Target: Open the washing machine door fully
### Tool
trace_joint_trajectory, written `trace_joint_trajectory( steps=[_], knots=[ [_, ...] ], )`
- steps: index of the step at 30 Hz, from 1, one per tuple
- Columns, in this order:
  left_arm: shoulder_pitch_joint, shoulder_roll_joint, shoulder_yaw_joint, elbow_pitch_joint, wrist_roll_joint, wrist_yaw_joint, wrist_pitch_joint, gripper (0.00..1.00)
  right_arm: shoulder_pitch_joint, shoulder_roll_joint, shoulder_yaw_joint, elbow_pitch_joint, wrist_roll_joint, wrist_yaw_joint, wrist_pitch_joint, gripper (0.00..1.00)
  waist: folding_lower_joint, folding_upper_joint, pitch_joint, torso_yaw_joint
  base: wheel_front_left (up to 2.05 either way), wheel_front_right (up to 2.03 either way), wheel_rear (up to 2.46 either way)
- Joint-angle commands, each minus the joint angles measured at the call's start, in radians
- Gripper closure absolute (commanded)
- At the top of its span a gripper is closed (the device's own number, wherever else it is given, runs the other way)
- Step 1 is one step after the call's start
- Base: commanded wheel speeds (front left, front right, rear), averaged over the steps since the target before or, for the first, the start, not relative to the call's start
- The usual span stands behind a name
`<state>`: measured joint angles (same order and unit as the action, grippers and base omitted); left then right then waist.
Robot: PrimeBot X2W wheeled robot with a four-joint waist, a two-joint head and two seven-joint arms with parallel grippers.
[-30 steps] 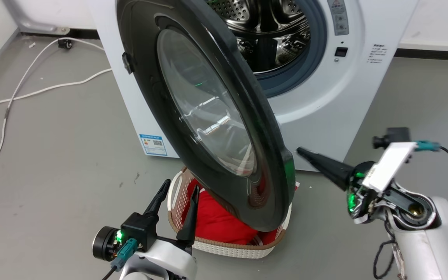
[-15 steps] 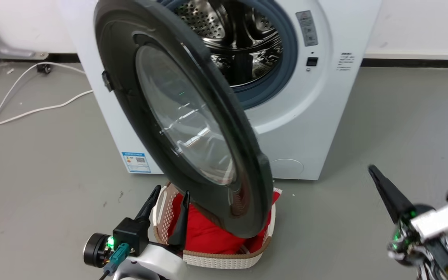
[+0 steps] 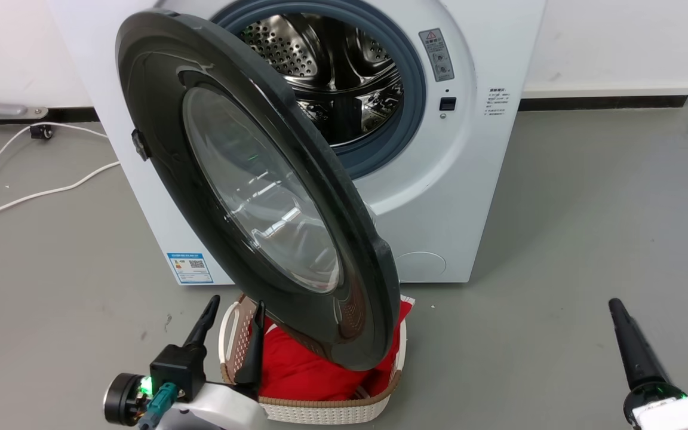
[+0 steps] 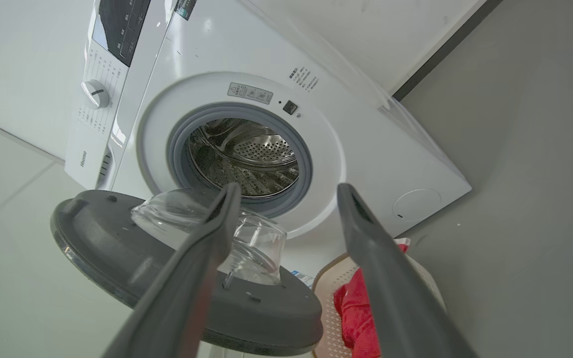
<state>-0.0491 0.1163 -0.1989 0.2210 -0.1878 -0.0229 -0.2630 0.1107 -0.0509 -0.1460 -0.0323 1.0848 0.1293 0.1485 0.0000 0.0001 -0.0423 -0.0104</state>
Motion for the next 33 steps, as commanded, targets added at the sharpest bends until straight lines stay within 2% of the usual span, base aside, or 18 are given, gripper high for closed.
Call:
trace_joint_trajectory(
  steps=[1, 6, 7, 8, 10, 15, 19, 23, 33],
  knots=[
    [0.009, 0.009, 0.007, -0.003, 0.003, 0.009, -0.003, 0.00, 0.023, -0.016, 0.003, -0.033, -0.123, 0.003, -0.042, 0.00, 0.0000, -0.0001, -0.002, -0.004, 0.00, 0.00, 0.00],
    [0.012, 0.022, 0.022, -0.009, 0.003, 0.030, -0.003, 0.00, 0.043, -0.036, 0.000, -0.108, -0.476, 0.003, -0.135, 0.00, 0.0000, -0.0001, -0.003, -0.006, 0.00, 0.00, 0.00],
    [0.012, 0.024, 0.025, -0.009, 0.003, 0.033, -0.003, 0.00, 0.047, -0.032, 0.000, -0.116, -0.523, 0.003, -0.139, 0.00, 0.0000, -0.0001, -0.003, -0.006, 0.00, 0.00, 0.00],
    [0.012, 0.024, 0.025, -0.009, 0.003, 0.033, -0.003, 0.00, 0.047, -0.032, 0.000, -0.116, -0.523, 0.003, -0.139, 0.00, 0.0000, -0.0001, -0.003, -0.006, 0.00, 0.00, 0.00],
    [0.012, 0.032, 0.033, -0.009, 0.003, 0.041, -0.003, 0.00, 0.049, -0.034, -0.002, -0.139, -0.639, 0.003, -0.150, 0.00, 0.0000, -0.0001, -0.002, -0.006, 0.00, 0.00, 0.00],
    [0.017, 0.050, 0.048, -0.011, 0.001, 0.056, -0.003, 0.00, 0.062, -0.039, 0.019, -0.157, -0.839, 0.002, -0.148, 0.00, 0.0000, -0.0001, -0.004, -0.005, 0.00, 0.00, 0.00],
    [0.024, 0.057, 0.050, -0.009, -0.003, 0.059, 0.000, 0.00, 0.073, -0.041, 0.050, -0.147, -0.931, 0.001, -0.163, 0.00, 0.0000, -0.0001, -0.007, -0.004, 0.00, 0.00, 0.00],
    [0.028, 0.061, 0.045, -0.005, -0.004, 0.063, 0.000, 0.00, 0.075, -0.031, 0.066, -0.123, -0.971, 0.001, -0.181, 0.00, 0.0000, -0.0001, -0.007, -0.003, 0.00, 0.00, 0.00],
    [0.031, 0.059, 0.033, 0.003, -0.013, 0.068, 0.007, 0.00, 0.047, -0.015, 0.063, -0.069, -0.979, 0.001, -0.201, 0.00, 0.0000, -0.0001, -0.005, 0.000, 0.00, 0.00, 0.00]
  ],
)
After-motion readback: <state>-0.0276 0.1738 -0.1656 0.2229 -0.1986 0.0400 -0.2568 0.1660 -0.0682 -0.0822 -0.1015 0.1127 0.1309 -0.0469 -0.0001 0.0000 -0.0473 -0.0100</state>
